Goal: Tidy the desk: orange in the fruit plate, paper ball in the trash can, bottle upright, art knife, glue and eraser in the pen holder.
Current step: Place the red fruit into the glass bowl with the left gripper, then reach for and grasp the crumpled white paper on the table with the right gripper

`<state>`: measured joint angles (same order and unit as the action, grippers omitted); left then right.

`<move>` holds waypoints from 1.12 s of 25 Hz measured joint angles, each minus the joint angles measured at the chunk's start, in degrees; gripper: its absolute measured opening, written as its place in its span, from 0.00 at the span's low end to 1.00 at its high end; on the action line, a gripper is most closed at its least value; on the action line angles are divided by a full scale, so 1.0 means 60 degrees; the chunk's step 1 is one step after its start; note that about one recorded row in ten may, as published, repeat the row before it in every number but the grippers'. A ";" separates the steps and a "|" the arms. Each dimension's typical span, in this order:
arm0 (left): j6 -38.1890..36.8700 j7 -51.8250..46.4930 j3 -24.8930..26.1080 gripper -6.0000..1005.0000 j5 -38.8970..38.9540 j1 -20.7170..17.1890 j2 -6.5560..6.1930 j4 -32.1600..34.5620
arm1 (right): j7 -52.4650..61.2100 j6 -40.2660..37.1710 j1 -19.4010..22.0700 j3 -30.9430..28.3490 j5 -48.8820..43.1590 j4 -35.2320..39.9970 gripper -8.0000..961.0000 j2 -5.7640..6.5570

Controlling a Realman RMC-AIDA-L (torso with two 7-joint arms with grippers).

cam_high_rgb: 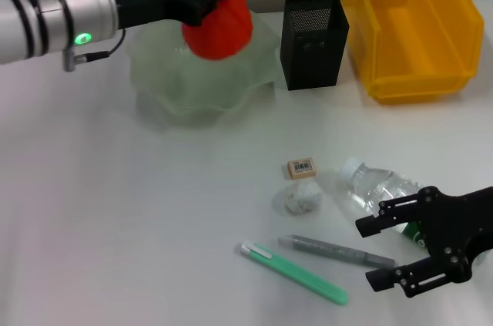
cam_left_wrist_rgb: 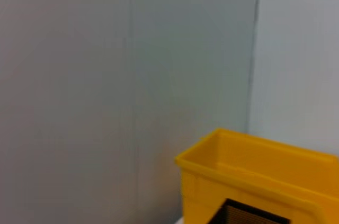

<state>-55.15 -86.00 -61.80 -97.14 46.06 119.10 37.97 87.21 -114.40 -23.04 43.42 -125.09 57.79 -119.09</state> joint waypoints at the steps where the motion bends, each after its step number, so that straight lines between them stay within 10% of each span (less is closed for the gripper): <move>1: 0.0670 0.0020 -0.0721 0.16 0.0590 -0.0036 0.0005 -0.0001 | -0.0009 0.0013 0.0001 -0.0001 0.0001 -0.0027 0.79 0.0000; 19: 0.3925 0.0343 -0.3210 0.18 0.2683 -0.0262 0.0013 -0.0013 | -0.0133 0.0079 -0.0082 0.0042 0.0095 -0.0337 0.79 -0.0001; 21: 0.3935 0.0351 -0.3313 0.40 0.2684 -0.0271 0.0013 0.0059 | -0.0152 0.0083 -0.0085 0.0024 0.0119 -0.0348 0.79 -0.0001; 28: 0.2842 0.0533 -0.3309 0.68 0.2684 -0.0748 -0.0010 0.0664 | -0.0150 0.0089 -0.0087 0.0001 0.0151 -0.0290 0.79 -0.0001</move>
<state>-38.10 -82.80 -81.66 -81.04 41.57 119.05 41.96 86.31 -113.86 -23.56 43.43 -124.18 56.05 -119.10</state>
